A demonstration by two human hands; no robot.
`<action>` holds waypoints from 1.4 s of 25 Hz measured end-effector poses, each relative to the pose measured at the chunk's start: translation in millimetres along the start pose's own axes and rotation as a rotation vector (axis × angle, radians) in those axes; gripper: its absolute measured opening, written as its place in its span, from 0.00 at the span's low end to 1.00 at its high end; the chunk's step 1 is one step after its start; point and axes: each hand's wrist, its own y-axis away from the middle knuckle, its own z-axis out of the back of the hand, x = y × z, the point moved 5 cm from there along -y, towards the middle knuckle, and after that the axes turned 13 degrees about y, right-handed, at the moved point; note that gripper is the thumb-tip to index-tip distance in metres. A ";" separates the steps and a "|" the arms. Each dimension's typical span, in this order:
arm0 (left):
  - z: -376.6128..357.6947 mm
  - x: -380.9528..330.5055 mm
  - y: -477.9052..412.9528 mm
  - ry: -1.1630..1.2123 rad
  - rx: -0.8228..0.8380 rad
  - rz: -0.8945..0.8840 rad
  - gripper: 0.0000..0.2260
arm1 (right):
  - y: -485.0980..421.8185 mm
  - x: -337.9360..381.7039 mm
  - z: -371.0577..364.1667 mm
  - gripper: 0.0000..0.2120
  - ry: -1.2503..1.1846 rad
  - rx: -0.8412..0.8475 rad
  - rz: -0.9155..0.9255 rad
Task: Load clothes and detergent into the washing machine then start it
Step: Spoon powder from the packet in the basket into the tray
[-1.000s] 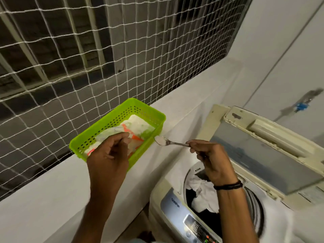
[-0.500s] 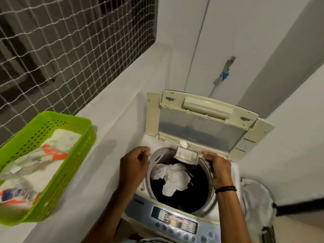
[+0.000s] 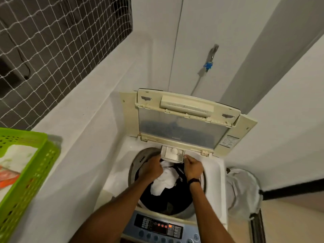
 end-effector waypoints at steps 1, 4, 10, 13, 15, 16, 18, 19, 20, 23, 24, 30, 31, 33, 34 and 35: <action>-5.2 0.2 -5.4 -0.057 0.033 0.015 0.28 | -3.6 -3.6 -11.4 0.10 0.110 -0.013 0.079; -8.9 -15.2 -3.7 -0.145 0.123 0.007 0.30 | -10.4 -20.2 -40.4 0.07 0.357 -0.010 0.260; -10.8 -9.3 -10.2 -0.160 0.166 0.010 0.33 | -5.1 -19.2 -20.6 0.07 0.253 -0.195 0.273; -11.8 13.3 -23.5 -0.069 0.090 0.040 0.32 | -6.1 -35.6 -16.4 0.09 -0.036 -0.032 -0.138; 10.0 -9.9 1.6 -0.009 0.024 0.034 0.29 | -2.8 -41.1 -16.5 0.09 -0.263 0.040 -0.324; 18.8 -18.4 11.8 0.015 -0.011 0.019 0.26 | -0.4 -40.8 -15.9 0.09 -0.391 0.064 -0.379; 31.9 -20.3 23.1 0.044 -0.077 0.005 0.23 | 8.2 -32.7 -12.0 0.09 -0.576 0.115 -0.454; 39.4 -20.0 29.4 0.061 -0.115 -0.002 0.22 | 12.5 -27.5 -9.8 0.10 -0.618 0.137 -0.477; 47.9 -20.2 36.5 0.085 -0.149 -0.018 0.21 | 15.8 -24.1 -9.1 0.10 -0.648 0.152 -0.489; 74.2 -15.8 61.2 0.201 -0.199 -0.038 0.17 | 30.6 -4.7 -6.4 0.12 -0.753 0.207 -0.468; 83.6 -14.9 70.4 0.238 -0.222 -0.052 0.16 | 36.8 4.6 -4.7 0.13 -0.778 0.232 -0.442; 159.9 -30.8 146.2 0.491 -0.411 -0.186 0.11 | 86.8 74.6 -4.5 0.06 -0.834 0.494 -0.321; 176.6 -34.1 161.8 0.540 -0.462 -0.213 0.10 | 97.5 89.3 -6.7 0.06 -0.818 0.545 -0.292; 211.9 -38.4 196.4 0.605 -0.576 -0.284 0.08 | 121.2 118.9 -11.2 0.08 -0.784 0.639 -0.205; 229.9 -40.8 215.0 0.633 -0.633 -0.321 0.07 | 135.0 136.6 -12.6 0.08 -0.740 0.683 -0.141; 248.0 -42.6 234.4 0.669 -0.687 -0.351 0.07 | 149.5 154.8 -12.8 0.08 -0.679 0.723 -0.055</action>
